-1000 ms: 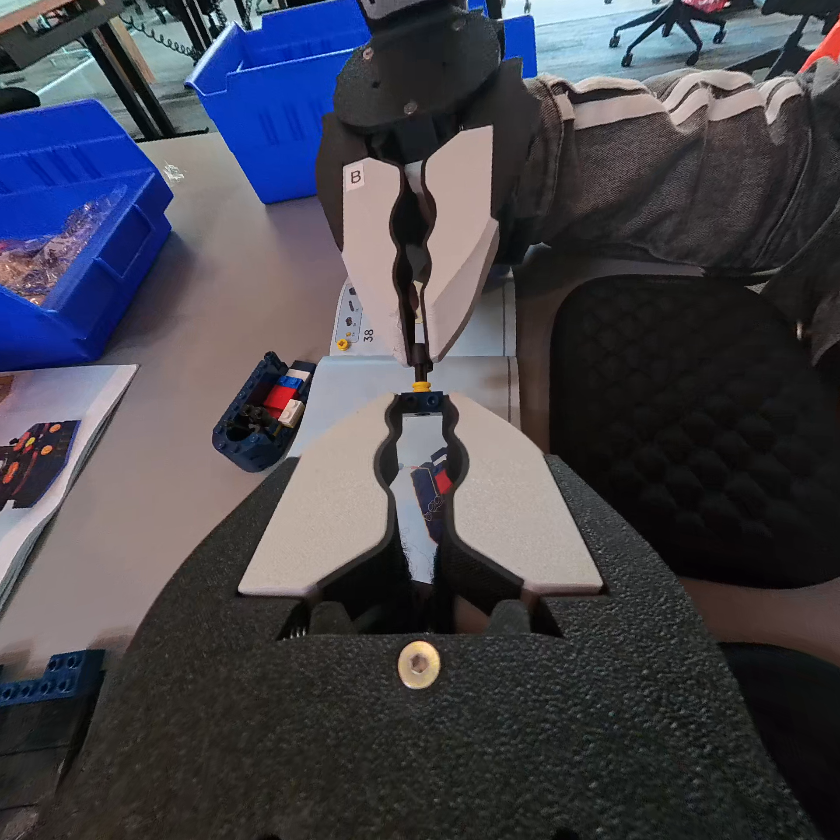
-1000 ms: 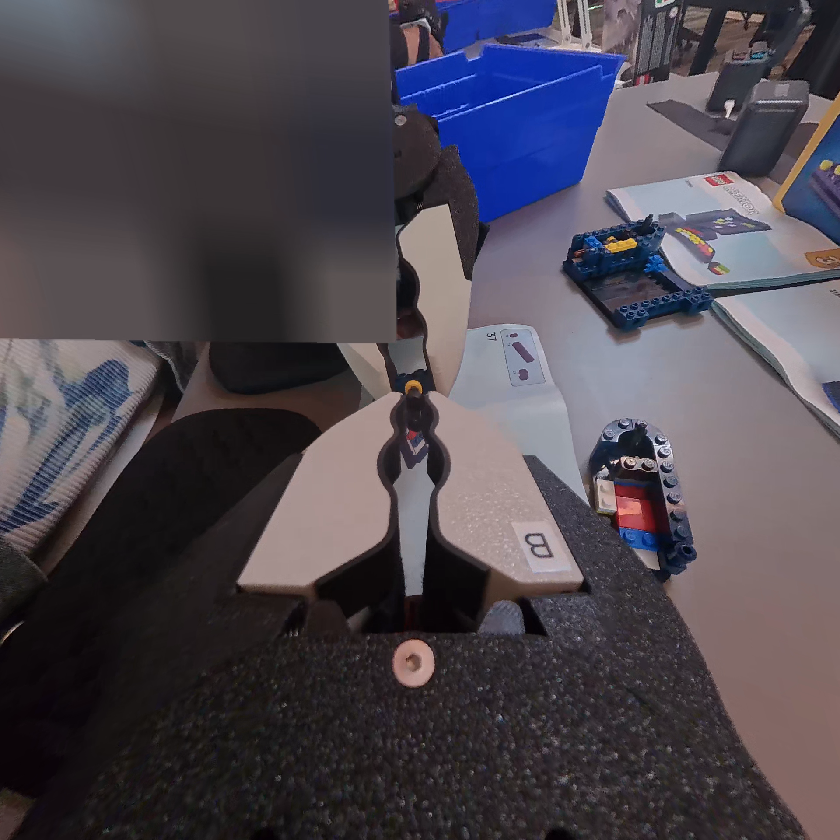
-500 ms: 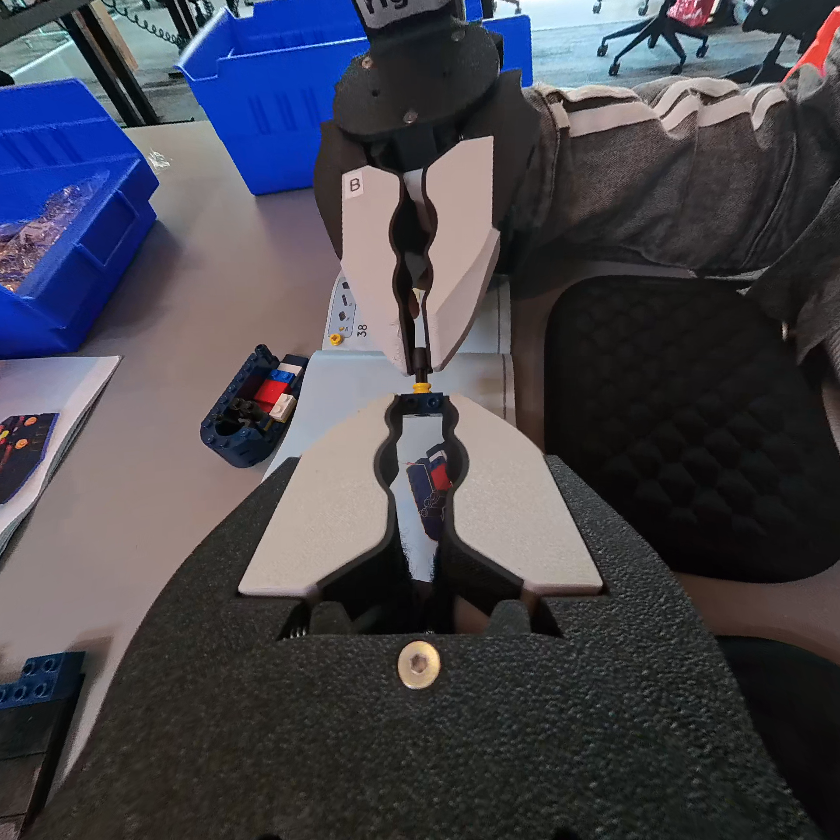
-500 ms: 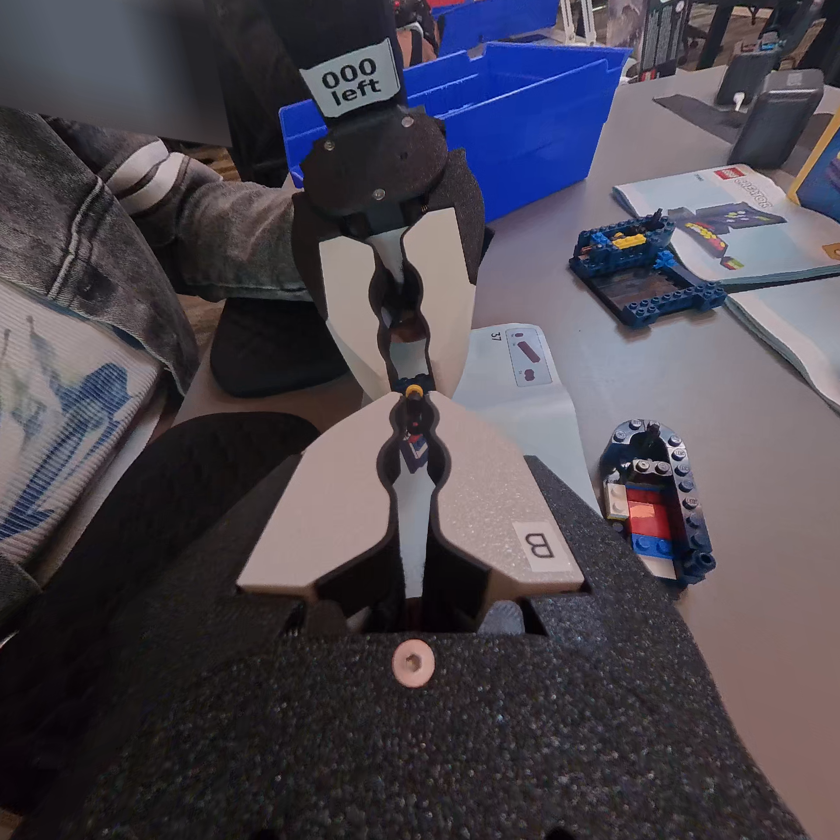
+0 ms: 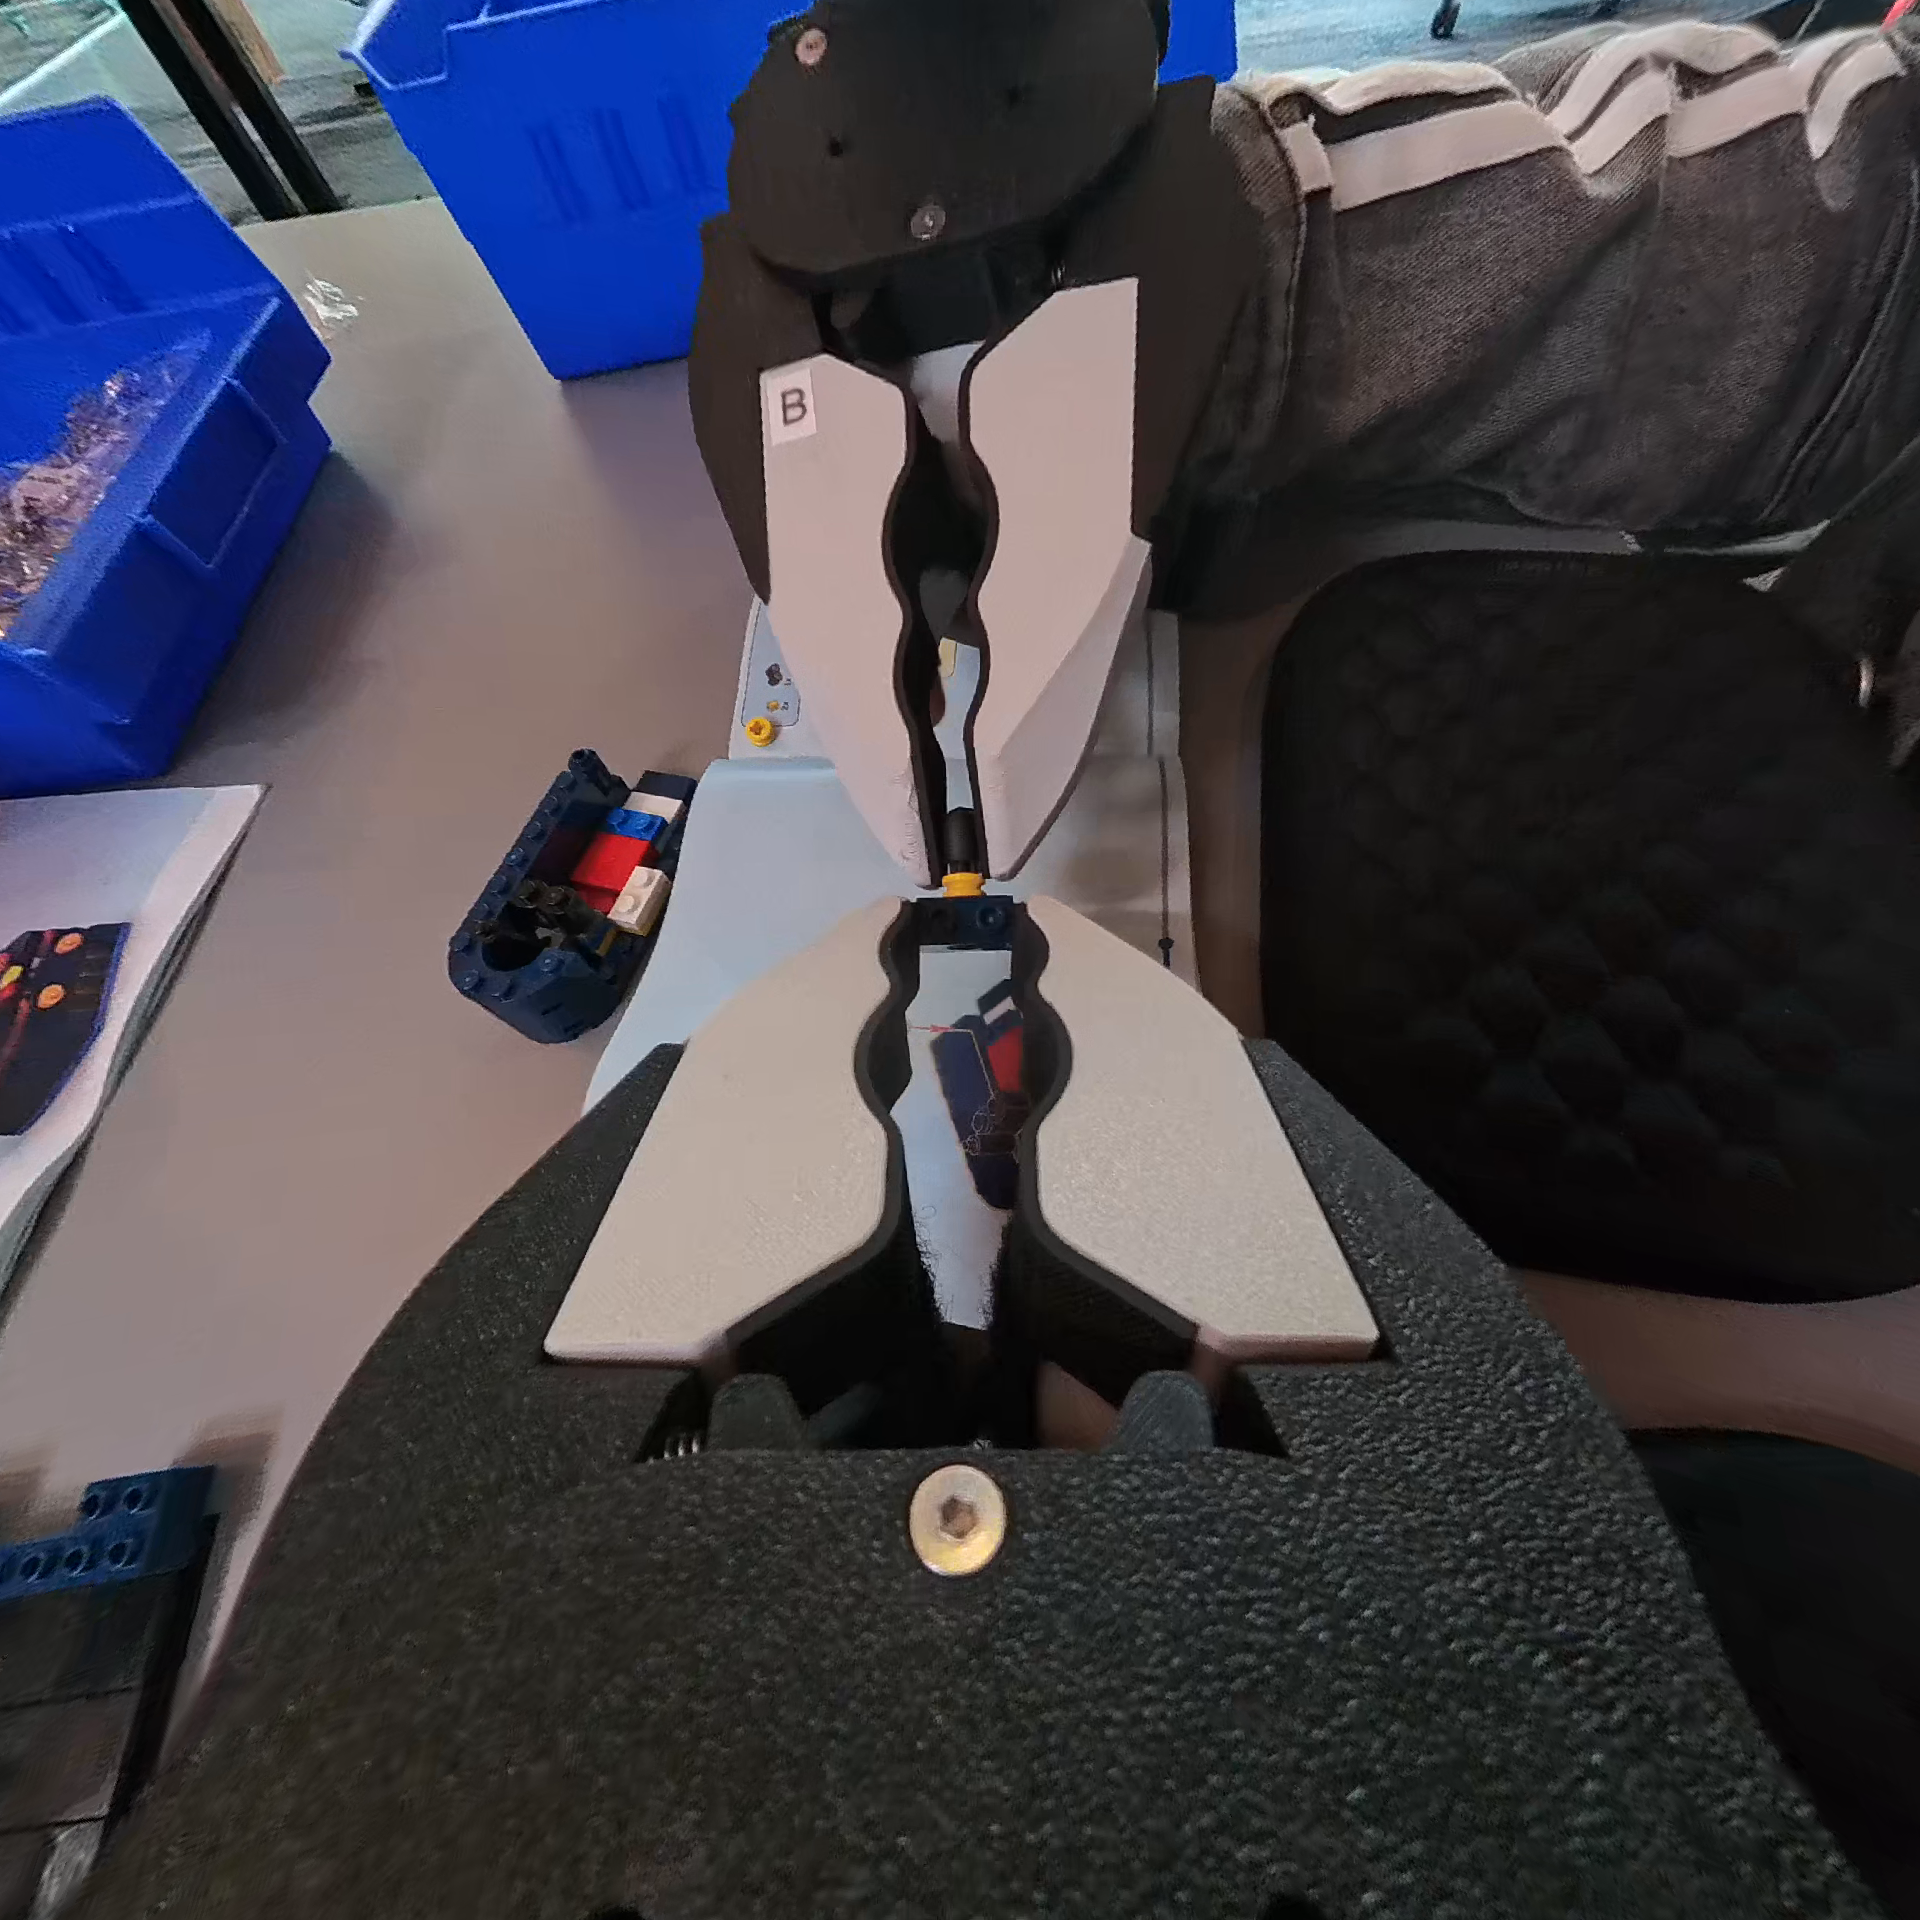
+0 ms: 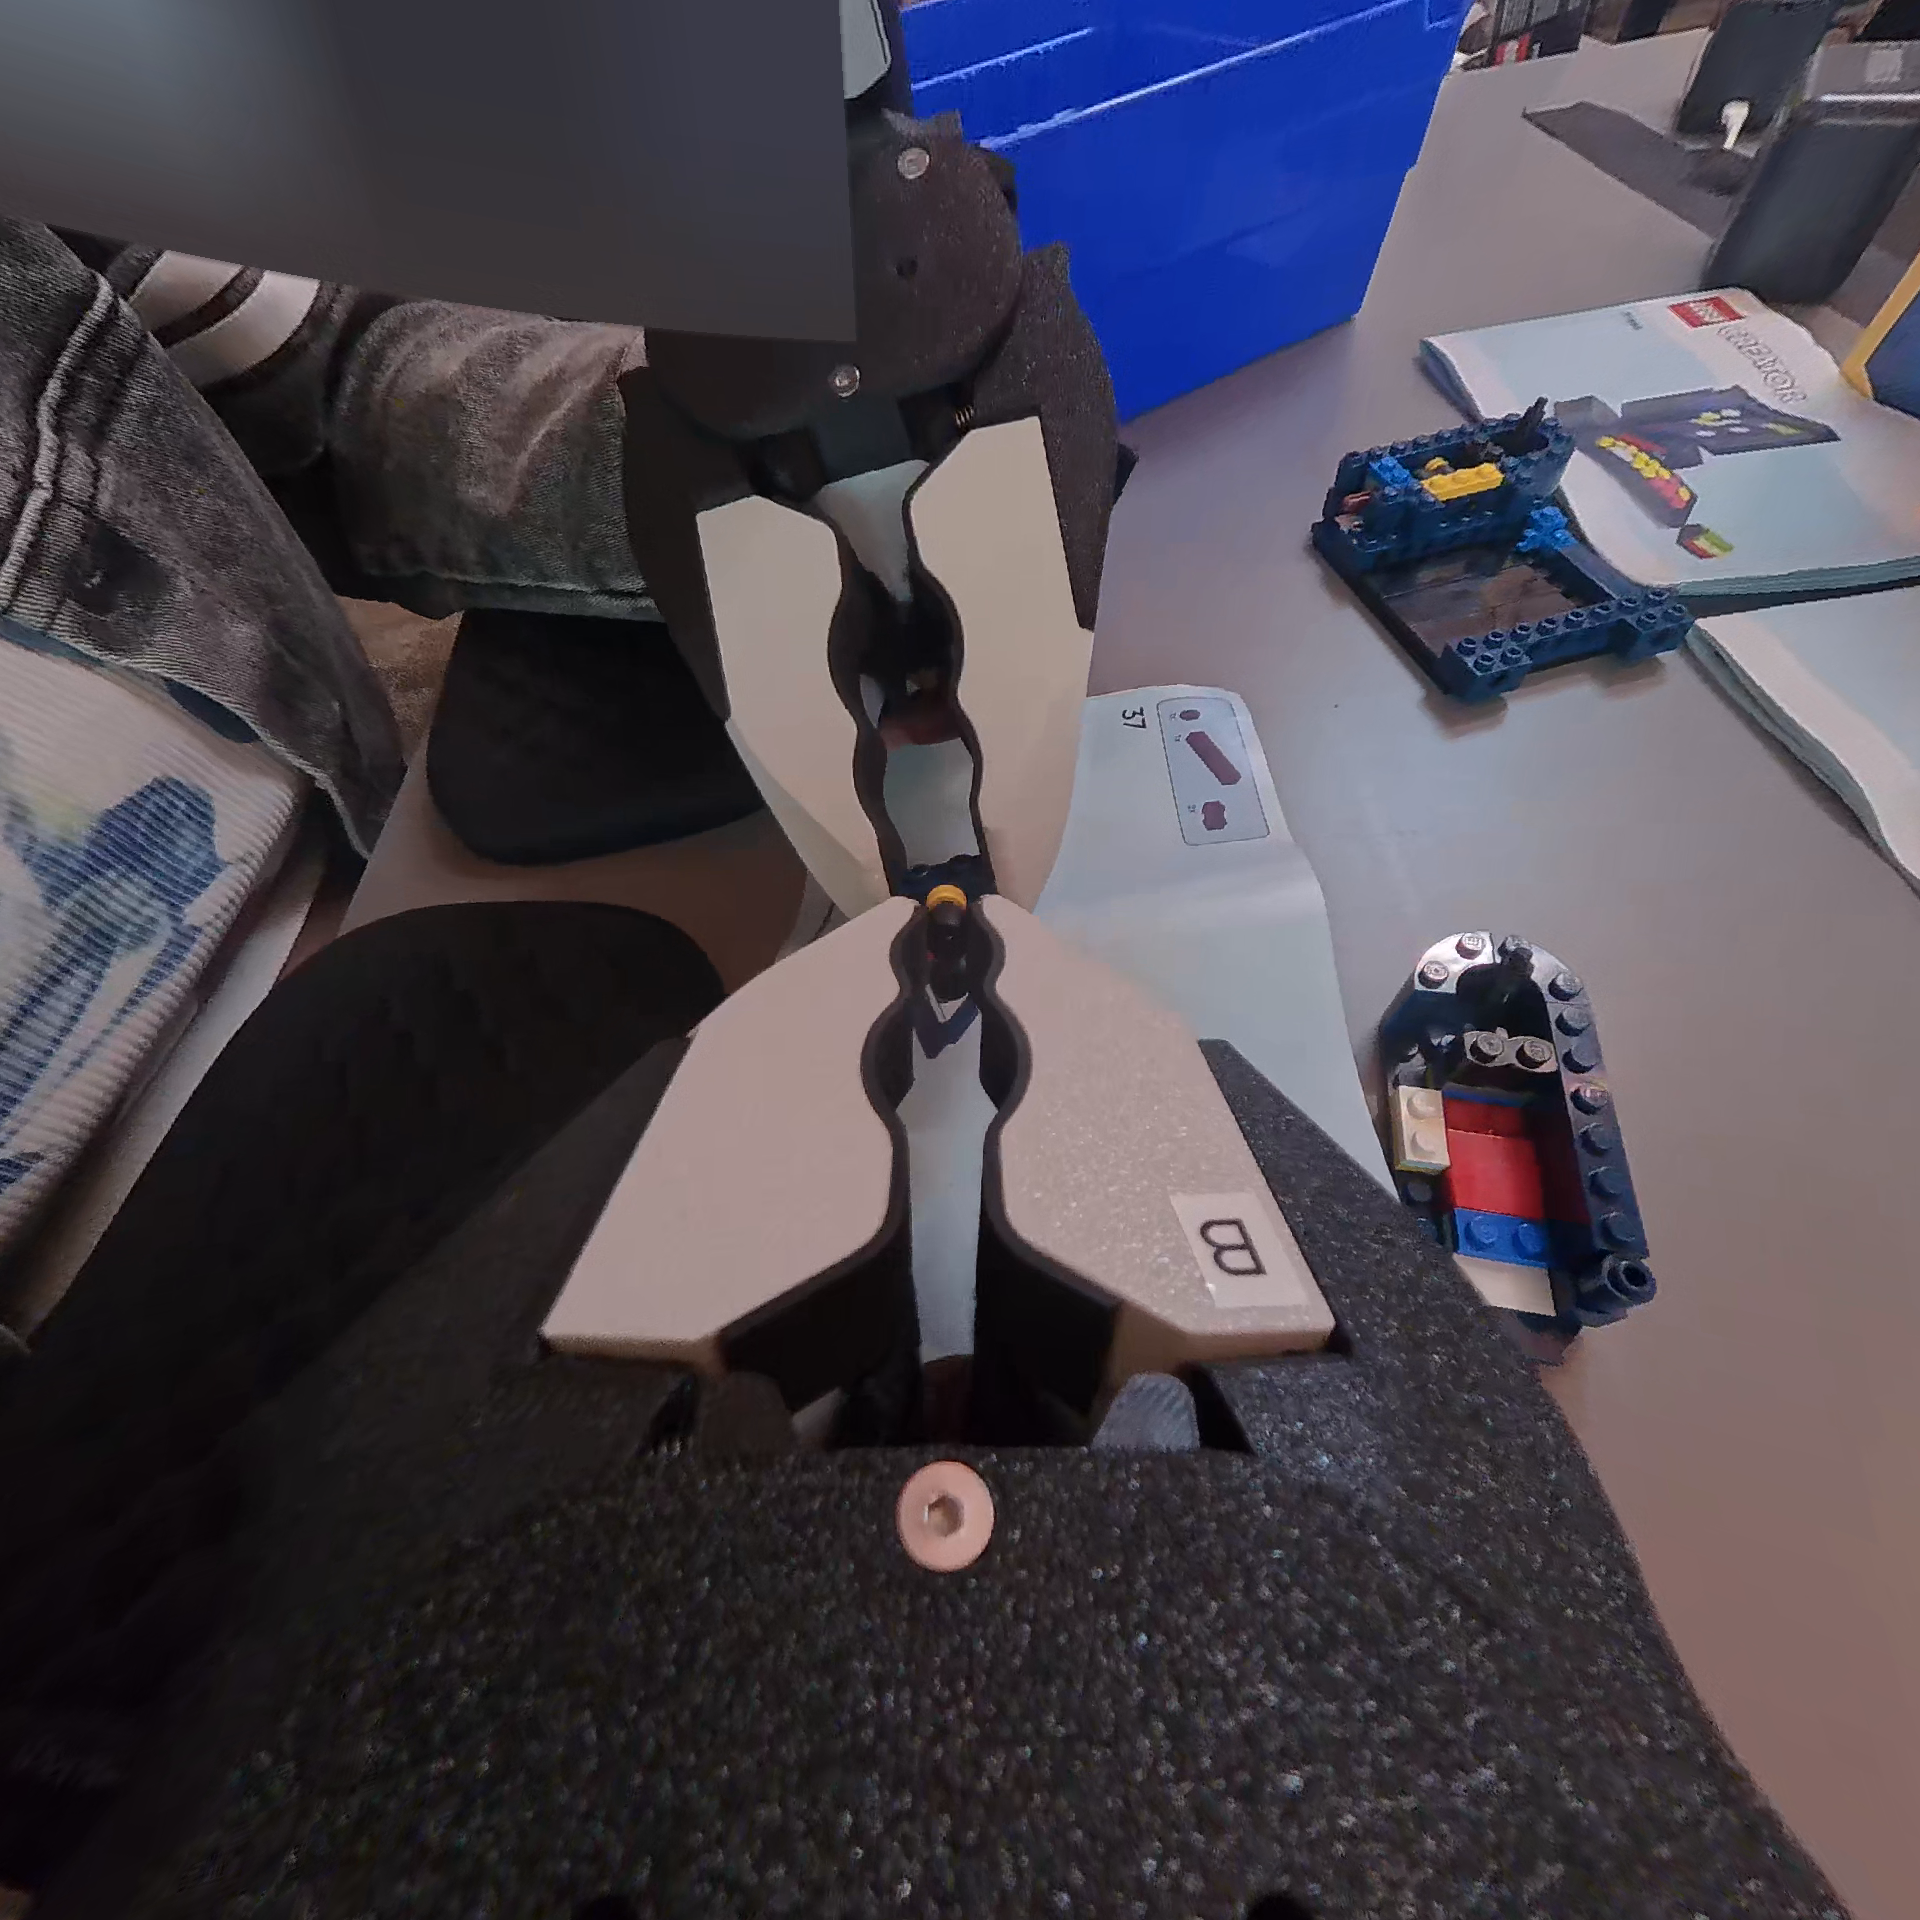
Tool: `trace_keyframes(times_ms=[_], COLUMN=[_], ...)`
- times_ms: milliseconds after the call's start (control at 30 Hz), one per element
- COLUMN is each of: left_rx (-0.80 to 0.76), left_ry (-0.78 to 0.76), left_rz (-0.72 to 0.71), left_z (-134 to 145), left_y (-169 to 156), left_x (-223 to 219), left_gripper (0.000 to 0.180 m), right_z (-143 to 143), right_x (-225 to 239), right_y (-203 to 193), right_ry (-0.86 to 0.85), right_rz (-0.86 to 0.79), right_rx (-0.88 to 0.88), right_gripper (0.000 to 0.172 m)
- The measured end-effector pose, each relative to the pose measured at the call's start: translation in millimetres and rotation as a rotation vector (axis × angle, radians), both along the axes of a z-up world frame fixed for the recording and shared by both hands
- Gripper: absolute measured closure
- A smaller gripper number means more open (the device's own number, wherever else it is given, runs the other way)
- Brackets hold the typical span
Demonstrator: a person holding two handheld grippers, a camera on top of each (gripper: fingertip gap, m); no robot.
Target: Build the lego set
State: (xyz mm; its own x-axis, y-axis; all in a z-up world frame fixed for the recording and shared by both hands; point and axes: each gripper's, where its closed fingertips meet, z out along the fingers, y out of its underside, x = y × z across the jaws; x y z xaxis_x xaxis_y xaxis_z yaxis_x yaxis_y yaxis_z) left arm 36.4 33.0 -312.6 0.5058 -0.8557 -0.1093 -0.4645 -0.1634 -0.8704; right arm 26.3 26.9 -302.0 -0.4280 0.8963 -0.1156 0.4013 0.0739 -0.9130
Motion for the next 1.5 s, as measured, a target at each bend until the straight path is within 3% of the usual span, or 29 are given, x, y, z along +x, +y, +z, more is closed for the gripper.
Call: trace_keyframes(times_ms=[167, 567, 1300, 1400, 1433, 1500], left_rx=[-0.001, 0.002, 0.027, 0.026, 0.039, 0.054], left_ry=[-0.002, -0.047, 0.029, -0.028, -0.048, -0.029], left_rz=[0.004, 0.012, 0.032, 0.063, 0.081, 0.104], left_z=[0.4, 6.7, -1.3, 6.9, 10.9, 9.5], left_y=[0.0, 0.8, 4.0, 7.1, 9.0, 12.3], left_x=[-0.9, -0.6, -2.6, -4.1, -4.7, -9.0], left_gripper=[0.164, 0.164, 0.165, 0.164, 0.164, 0.164], right_z=[13.2, 7.9, -2.7, 6.3, 12.2, 25.9], right_x=[4.5, 4.9, -1.3, -4.0, -3.5, -0.7], right_y=[5.6, 4.2, 3.4, 6.4, 7.5, 16.5], right_ry=[0.048, 0.018, -0.046, -0.003, 0.012, 0.058], right_rz=[-0.014, -0.006, -0.033, -0.055, -0.054, -0.084], right_rx=[-0.026, -0.035, -0.122, -0.148, -0.175, -0.237], right_gripper=[0.16, 0.165, 0.165, 0.165, 0.16, 0.132])
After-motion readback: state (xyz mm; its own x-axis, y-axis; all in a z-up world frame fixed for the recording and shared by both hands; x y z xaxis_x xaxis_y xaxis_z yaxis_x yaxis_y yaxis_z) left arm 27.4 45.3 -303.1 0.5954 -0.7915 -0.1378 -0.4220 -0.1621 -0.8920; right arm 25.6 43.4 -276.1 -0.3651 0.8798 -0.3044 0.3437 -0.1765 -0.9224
